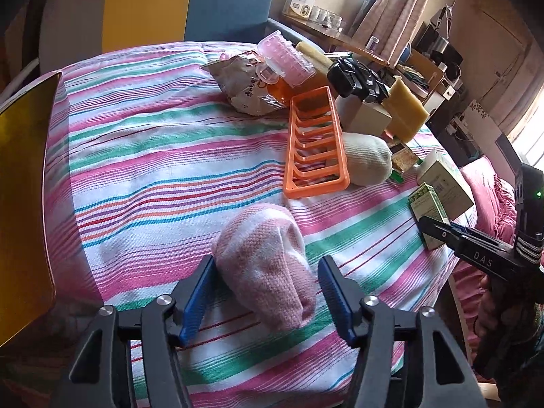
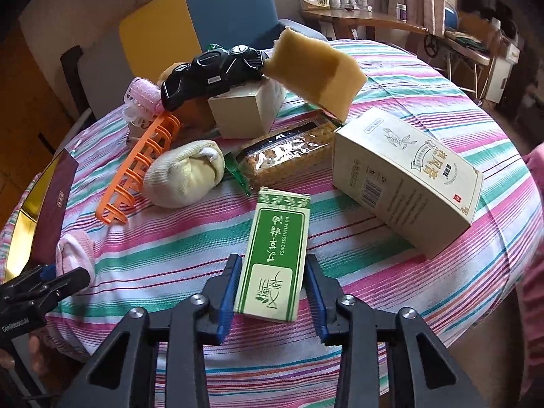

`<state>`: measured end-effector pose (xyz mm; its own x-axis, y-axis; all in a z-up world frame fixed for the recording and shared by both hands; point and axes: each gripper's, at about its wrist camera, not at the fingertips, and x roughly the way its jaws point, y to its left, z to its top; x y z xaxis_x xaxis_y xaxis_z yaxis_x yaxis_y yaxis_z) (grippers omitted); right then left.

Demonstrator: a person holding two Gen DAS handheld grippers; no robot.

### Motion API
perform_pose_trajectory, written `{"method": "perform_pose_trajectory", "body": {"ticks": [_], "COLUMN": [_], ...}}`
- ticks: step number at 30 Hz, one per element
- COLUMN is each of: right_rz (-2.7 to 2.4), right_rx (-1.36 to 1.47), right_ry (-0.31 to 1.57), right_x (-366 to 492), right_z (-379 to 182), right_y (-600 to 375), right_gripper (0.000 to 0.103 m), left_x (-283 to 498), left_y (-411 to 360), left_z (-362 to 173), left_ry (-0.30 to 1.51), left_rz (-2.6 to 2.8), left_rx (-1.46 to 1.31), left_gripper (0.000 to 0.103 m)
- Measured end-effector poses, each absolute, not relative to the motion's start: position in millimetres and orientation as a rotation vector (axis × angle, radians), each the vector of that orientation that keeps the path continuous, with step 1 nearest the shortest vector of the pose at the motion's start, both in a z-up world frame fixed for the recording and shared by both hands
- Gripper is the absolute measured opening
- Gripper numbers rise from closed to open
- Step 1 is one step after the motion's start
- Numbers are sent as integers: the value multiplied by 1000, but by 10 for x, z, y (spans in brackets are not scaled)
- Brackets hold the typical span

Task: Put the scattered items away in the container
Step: 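Grasp the pink sock ball with the left tool while the right tool grasps the green tea box, then carry both items over the gold tray and open both tools to drop them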

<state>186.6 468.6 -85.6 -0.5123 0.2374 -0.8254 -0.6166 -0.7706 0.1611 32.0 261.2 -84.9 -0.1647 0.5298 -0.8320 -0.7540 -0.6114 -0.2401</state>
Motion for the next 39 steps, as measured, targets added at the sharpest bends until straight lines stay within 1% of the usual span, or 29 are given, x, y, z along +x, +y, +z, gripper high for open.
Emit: {"method": "perform_pose_trajectory", "body": {"ticks": [4,16,28,31,33,39], "right_rz": [2306,2535,2886,2967,3001,3031], "right_rx": [-1154,-1198,-1262,-1270,-1273,-1319], "right_ry": [591,516,361,327,273,196], "right_x": [1862,1548,628,369,219,-176], "right_z": [-839,-557,-147,-27,26,23], "right_y": [4641,4070,2992,2716,2543,2156], "right_gripper": [31,31,31,31,31,31], "left_x": [336,253,-200,-370,-476,-755], "left_y": [2528,2087,1214,1016,919,723], "left_z": [-828,-439,-60,-64,-87,-197], "left_ry": [261,175,67,63,75,106], "left_rz": [1892,2018,2311,2379,2417,2491], "left_rx": [-1206,-1126,-1108,-1133,-1152,-1213], "left_gripper": [51,51,51,51,51,51]}}
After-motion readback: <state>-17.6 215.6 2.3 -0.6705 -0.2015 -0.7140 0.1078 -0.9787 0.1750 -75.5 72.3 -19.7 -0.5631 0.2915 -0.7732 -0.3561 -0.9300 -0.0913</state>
